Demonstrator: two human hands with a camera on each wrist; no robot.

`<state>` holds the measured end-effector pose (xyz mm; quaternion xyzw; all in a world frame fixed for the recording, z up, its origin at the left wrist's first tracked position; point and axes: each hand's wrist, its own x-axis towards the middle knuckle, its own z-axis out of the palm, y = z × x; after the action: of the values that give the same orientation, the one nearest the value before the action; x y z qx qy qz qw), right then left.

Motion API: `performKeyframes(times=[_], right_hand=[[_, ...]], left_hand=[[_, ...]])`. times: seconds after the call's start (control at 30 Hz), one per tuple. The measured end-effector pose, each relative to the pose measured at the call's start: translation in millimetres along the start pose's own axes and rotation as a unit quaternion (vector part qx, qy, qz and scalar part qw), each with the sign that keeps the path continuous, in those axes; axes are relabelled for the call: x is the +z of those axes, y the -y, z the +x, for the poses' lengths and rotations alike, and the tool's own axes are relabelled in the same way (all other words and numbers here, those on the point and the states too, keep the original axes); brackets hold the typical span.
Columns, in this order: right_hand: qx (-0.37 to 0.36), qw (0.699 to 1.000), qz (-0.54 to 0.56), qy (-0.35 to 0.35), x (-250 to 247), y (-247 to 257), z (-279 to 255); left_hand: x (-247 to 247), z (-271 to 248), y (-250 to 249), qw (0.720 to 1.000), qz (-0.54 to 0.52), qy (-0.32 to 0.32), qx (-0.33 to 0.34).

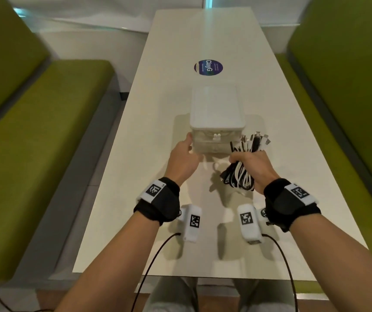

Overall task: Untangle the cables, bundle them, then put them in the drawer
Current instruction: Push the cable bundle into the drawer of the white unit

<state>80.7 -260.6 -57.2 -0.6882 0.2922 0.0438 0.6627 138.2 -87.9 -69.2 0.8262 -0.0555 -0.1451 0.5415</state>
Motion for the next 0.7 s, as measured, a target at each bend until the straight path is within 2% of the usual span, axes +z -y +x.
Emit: performKeyframes(times=[0.2,0.33,0.53,0.7], right_hand=[[0.015,1.000,-0.019,0.015,-5.2,-33.8,-73.7],[0.012,1.000,-0.011,0.011,-0.3,-50.3,-113.7],[0.009,1.000,0.001,-0.004,6.4,-62.6,-156.5],[0.010,1.000,0.011,-0.011,10.0,-73.4,-168.5]], left_hand=[[7.0,-76.7,30.1,1.000,0.024,-0.014,0.012],[8.5,-113.5,41.4,0.998,0.048,-0.024,-0.013],[8.2,-151.9,45.2,0.999,0.028,-0.024,-0.011],[6.5,-159.4,49.3,0.998,0.051,-0.019,0.004]])
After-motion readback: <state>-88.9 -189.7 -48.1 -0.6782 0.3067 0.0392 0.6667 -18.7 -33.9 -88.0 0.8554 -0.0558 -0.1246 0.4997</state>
